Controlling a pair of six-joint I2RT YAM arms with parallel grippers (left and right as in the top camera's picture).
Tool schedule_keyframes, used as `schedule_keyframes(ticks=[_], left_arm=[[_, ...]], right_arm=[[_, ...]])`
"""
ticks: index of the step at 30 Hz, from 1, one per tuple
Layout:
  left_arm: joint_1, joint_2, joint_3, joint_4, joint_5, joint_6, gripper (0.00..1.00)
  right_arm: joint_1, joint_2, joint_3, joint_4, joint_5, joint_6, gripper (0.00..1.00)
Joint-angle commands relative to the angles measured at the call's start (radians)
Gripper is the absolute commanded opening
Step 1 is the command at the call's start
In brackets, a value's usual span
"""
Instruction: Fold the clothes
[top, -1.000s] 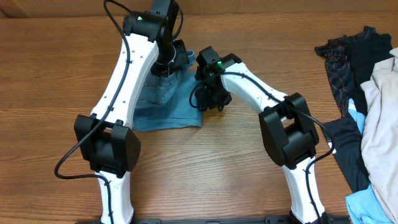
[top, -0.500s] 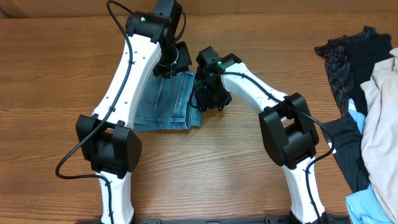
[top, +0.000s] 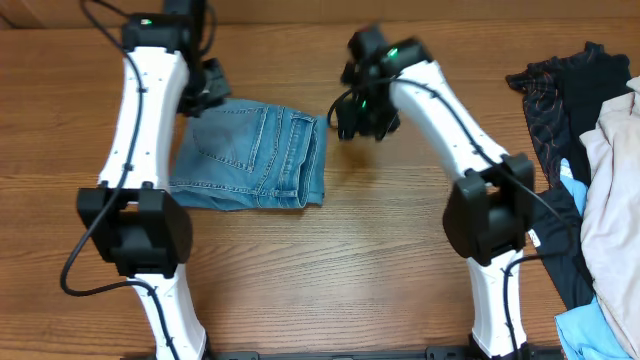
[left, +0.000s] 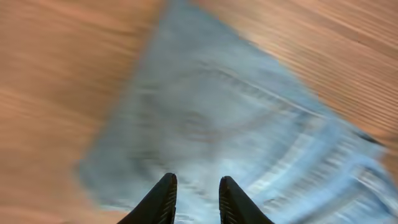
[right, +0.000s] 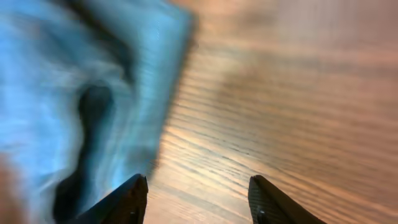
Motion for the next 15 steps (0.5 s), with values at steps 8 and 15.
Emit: schedule_keyframes(ticks=[8, 15], left_arm=[[0.132, 0.000, -0.246, 0.012, -0.009, 0.037, 0.21], [0.132, 0.000, -0.537, 0.161, -0.009, 0.037, 0.22]], right_arm=[[0.031, 0.035, 0.072, 0.180, -0.579, -0.011, 0.44], [0.036, 0.196, 0.067, 0.179, -0.582, -0.011, 0.45]])
